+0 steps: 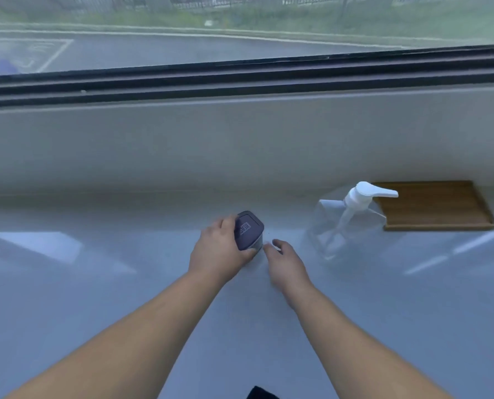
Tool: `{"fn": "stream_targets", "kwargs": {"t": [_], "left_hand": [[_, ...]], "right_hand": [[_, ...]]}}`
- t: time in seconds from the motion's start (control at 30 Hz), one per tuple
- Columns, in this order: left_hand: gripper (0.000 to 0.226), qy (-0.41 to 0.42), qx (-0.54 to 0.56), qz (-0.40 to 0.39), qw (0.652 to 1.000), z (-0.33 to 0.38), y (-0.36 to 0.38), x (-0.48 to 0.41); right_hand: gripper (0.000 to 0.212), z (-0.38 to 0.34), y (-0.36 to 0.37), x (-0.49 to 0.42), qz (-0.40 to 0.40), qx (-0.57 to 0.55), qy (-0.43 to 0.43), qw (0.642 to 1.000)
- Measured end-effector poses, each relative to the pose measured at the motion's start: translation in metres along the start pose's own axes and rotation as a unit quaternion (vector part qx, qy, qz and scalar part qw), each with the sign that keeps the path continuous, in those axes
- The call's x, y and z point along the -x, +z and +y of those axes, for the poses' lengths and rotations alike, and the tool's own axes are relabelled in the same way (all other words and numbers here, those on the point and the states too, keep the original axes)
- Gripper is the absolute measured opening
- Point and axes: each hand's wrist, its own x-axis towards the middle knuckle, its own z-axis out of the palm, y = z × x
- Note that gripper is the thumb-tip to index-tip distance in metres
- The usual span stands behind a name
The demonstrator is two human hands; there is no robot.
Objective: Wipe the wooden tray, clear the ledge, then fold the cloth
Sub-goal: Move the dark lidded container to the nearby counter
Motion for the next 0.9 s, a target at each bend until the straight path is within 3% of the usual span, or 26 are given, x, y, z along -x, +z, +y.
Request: {"fn": "stream_targets", "kwargs": {"t": [0.17, 0.47, 0.67, 0.9], "left_hand": [[0.072, 0.005, 0.035, 0.025, 0.999, -0.006, 0.003, -0.004], [0.068, -0.055, 0.079, 0.084, 0.992, -0.090, -0.037, 0.051], [0.070, -0.136, 0.090, 0.151, 0.975, -0.196, -0.087, 0.149], [0.065, -0.263, 0.089, 0.246, 0.929, -0.358, -0.151, 0.334]], "right_hand": [[0.046, -0.003, 0.013, -0.017, -0.045, -0.093, 0.032, 0.994], [0.029, -0.025, 0.094, 0.028, -0.107, -0.087, 0.016, 0.990], [0.026, -0.029, 0.212, 0.111, -0.186, -0.031, -0.002, 0.982], [0.024, 0.009, 0.402, 0.269, -0.307, 0.046, 0.002, 0.950]]}}
